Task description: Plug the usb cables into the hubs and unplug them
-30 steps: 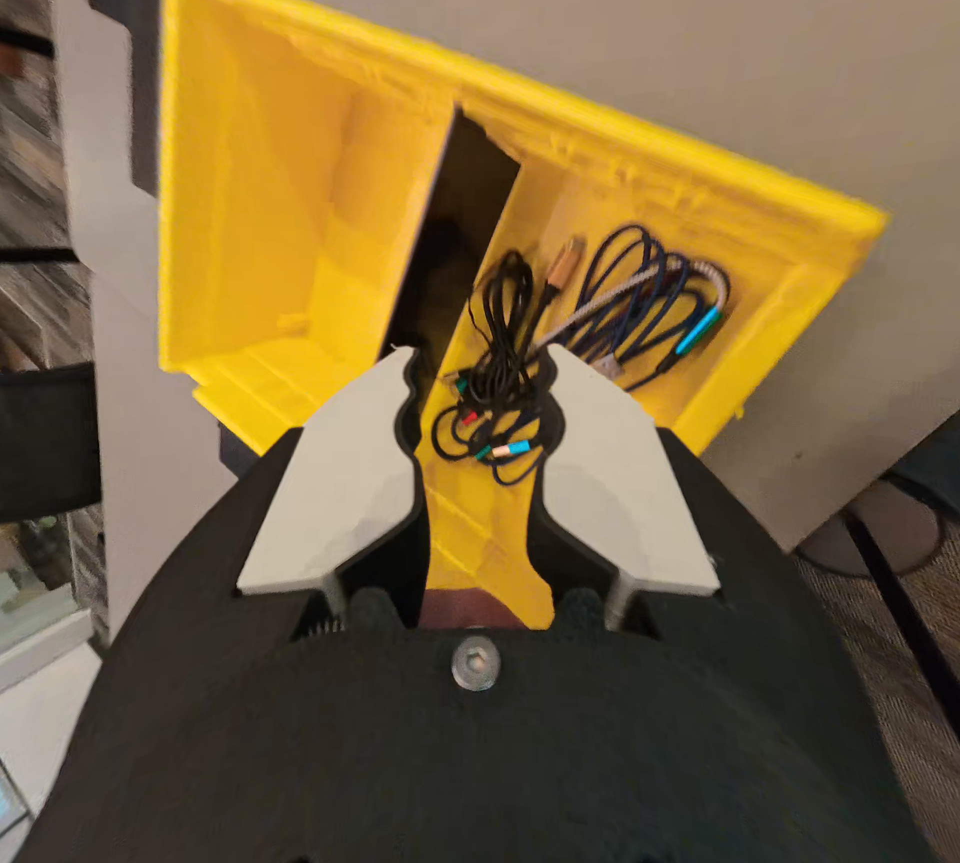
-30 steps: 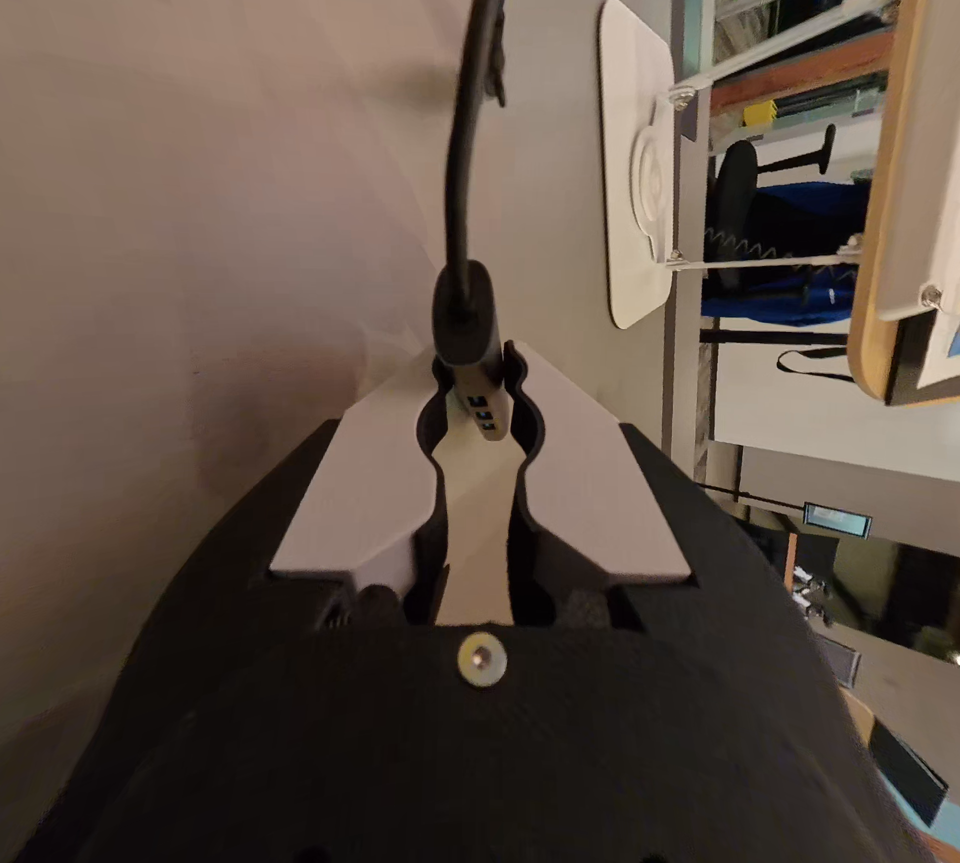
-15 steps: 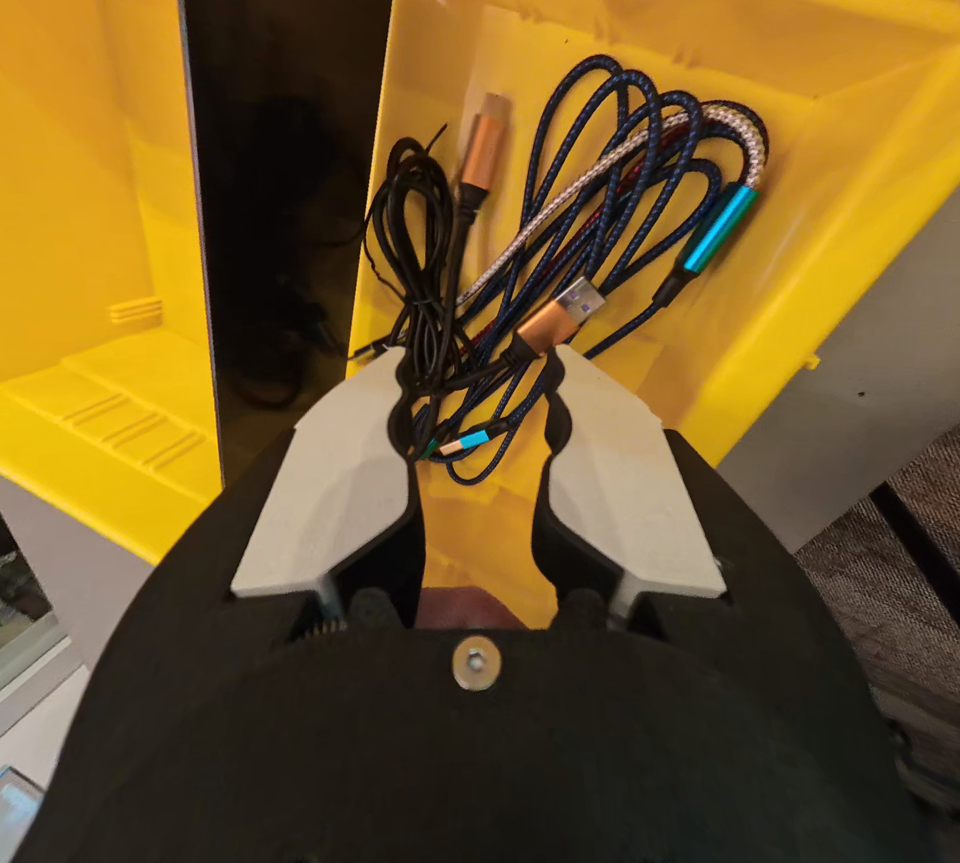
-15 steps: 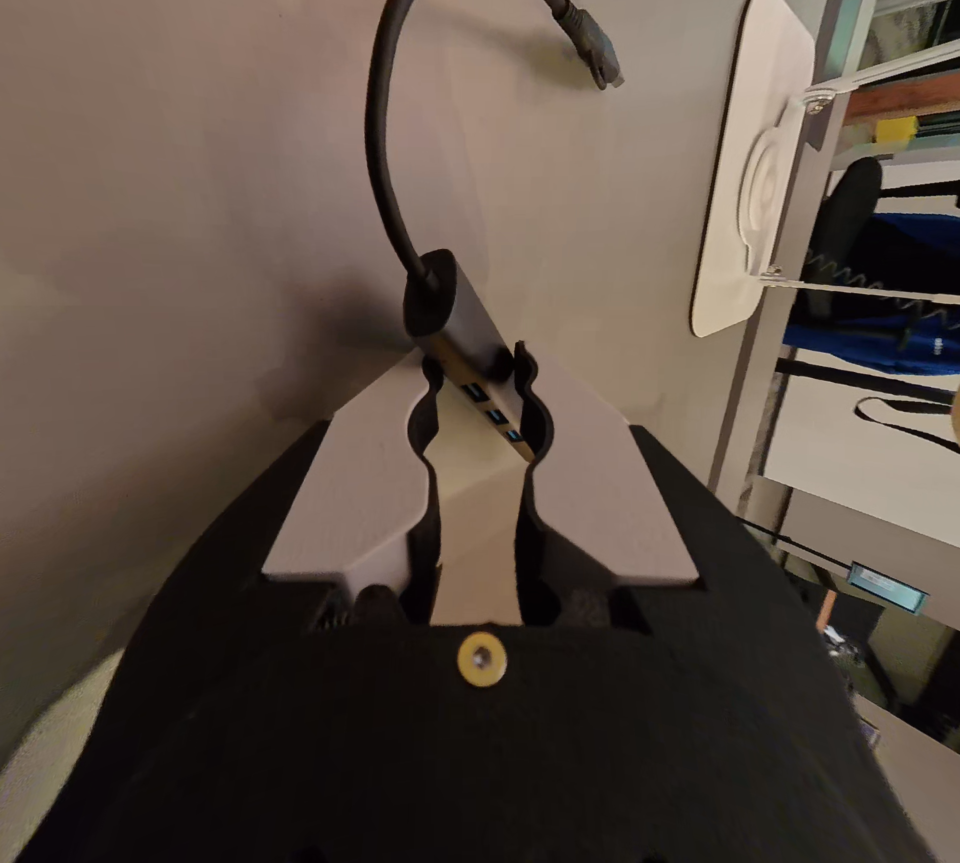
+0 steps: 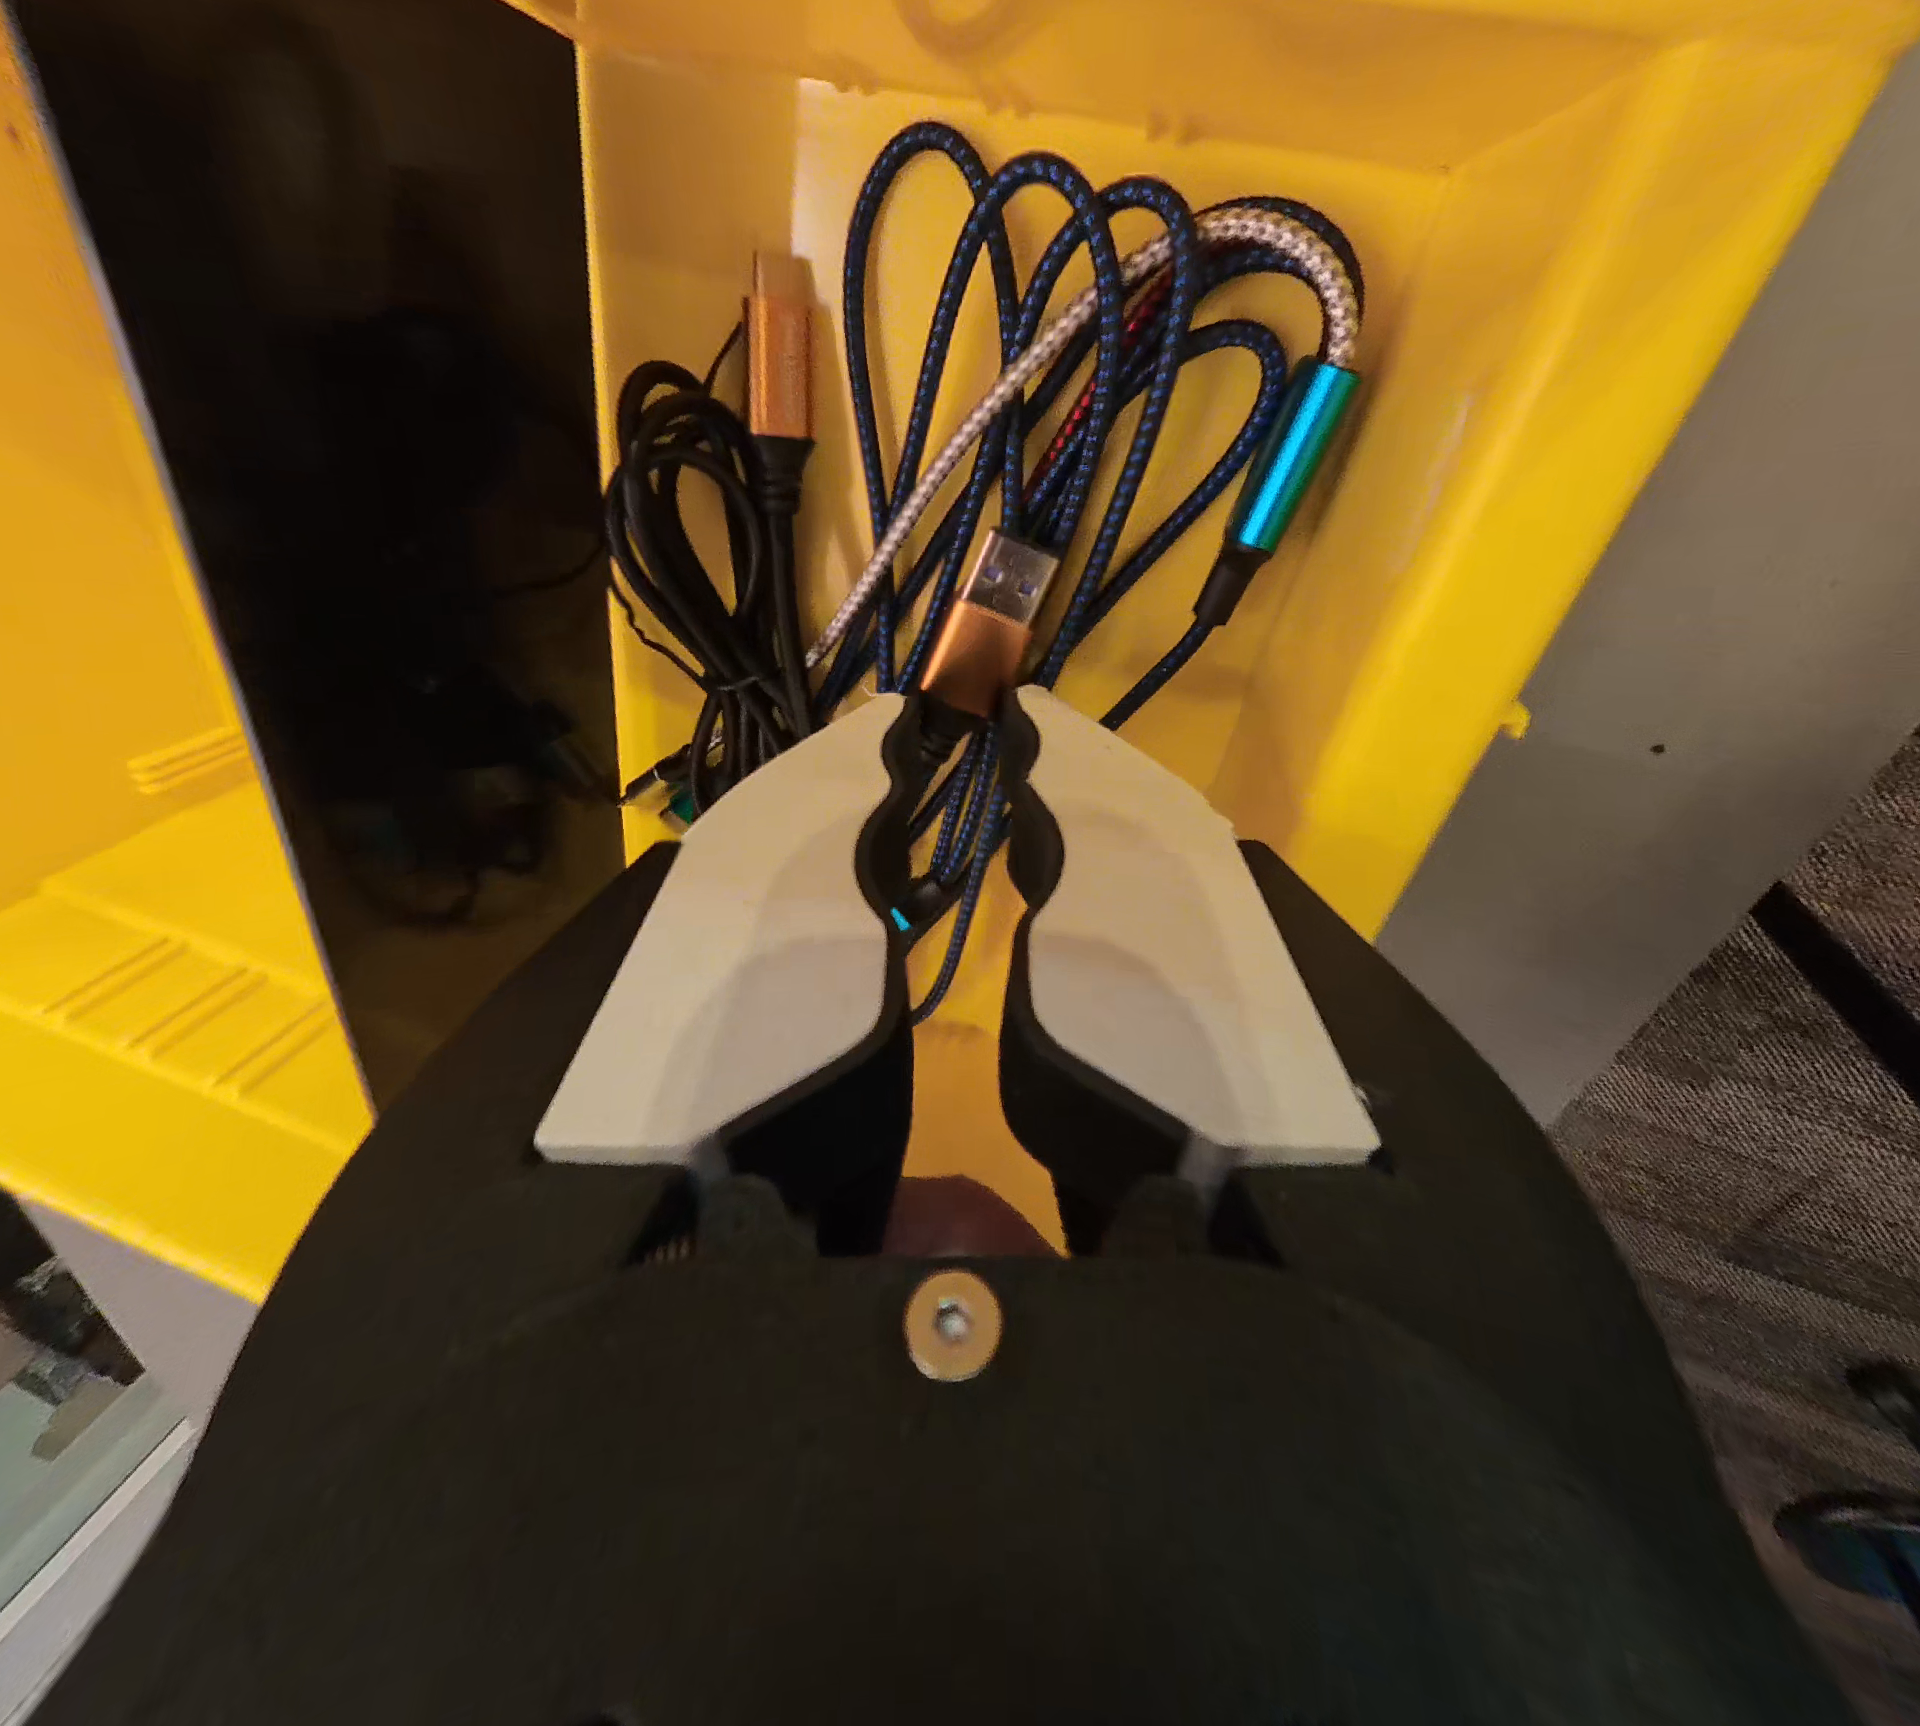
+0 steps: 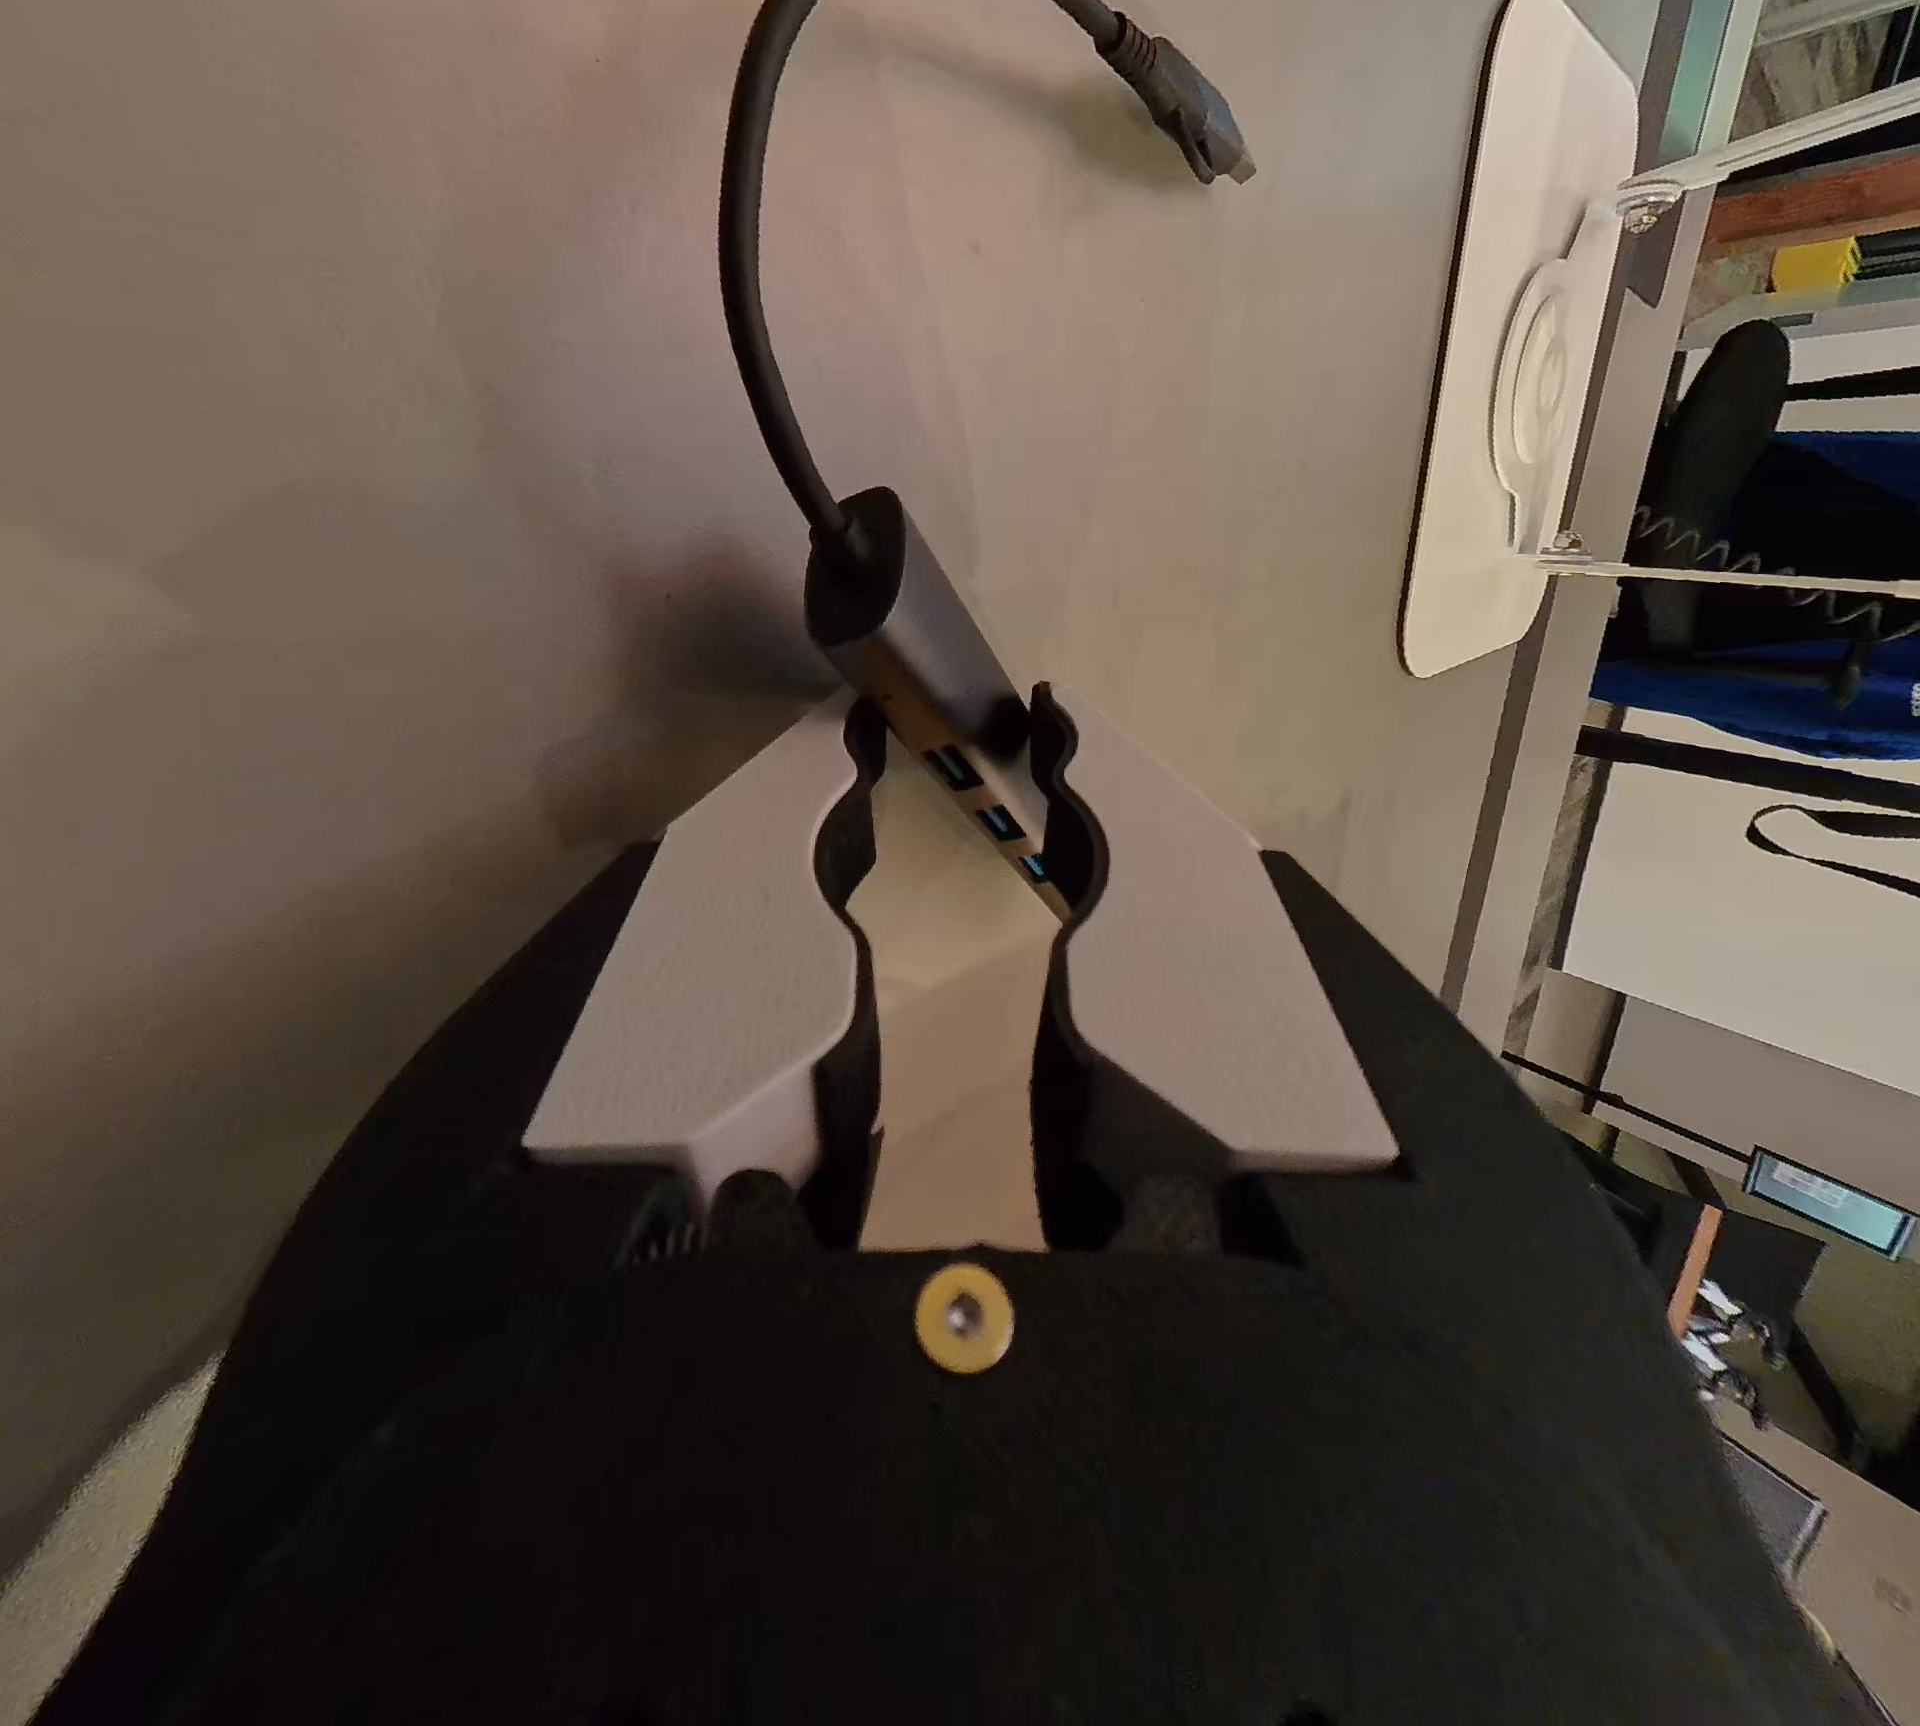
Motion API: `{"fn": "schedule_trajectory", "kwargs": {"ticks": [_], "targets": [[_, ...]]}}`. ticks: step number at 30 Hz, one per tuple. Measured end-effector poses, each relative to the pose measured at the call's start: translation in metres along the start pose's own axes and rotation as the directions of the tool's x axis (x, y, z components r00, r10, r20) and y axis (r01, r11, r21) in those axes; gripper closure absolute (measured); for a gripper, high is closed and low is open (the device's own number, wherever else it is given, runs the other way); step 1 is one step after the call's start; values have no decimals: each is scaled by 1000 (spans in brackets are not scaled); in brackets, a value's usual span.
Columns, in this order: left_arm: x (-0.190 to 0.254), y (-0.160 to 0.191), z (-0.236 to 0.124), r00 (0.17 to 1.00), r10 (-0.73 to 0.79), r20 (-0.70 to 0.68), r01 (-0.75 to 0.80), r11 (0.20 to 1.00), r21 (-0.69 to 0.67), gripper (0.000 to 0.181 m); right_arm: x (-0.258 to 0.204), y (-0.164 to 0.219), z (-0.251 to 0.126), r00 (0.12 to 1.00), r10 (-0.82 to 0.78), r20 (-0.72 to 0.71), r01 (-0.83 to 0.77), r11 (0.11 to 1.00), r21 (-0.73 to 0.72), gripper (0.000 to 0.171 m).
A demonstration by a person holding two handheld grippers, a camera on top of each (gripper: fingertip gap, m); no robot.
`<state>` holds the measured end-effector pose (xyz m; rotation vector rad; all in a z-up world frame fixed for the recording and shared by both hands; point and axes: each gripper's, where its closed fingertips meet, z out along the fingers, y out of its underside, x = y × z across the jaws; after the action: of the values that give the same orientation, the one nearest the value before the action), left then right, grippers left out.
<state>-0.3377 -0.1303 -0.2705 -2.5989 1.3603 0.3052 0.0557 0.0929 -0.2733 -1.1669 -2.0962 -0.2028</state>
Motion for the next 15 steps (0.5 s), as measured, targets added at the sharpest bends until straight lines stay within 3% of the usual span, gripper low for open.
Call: {"fn": "schedule_trajectory", "kwargs": {"ticks": [9, 15], "targets": [[-14, -4, -45, 990, -87, 114, 75, 992, 104, 168, -12, 0, -14, 984, 81, 156, -82, 997, 4, 122], [-22, -7, -80, 970, -147, 193, 110, 975, 193, 169, -10, 3, -32, 970, 130, 205, -131, 991, -9, 116]]}}
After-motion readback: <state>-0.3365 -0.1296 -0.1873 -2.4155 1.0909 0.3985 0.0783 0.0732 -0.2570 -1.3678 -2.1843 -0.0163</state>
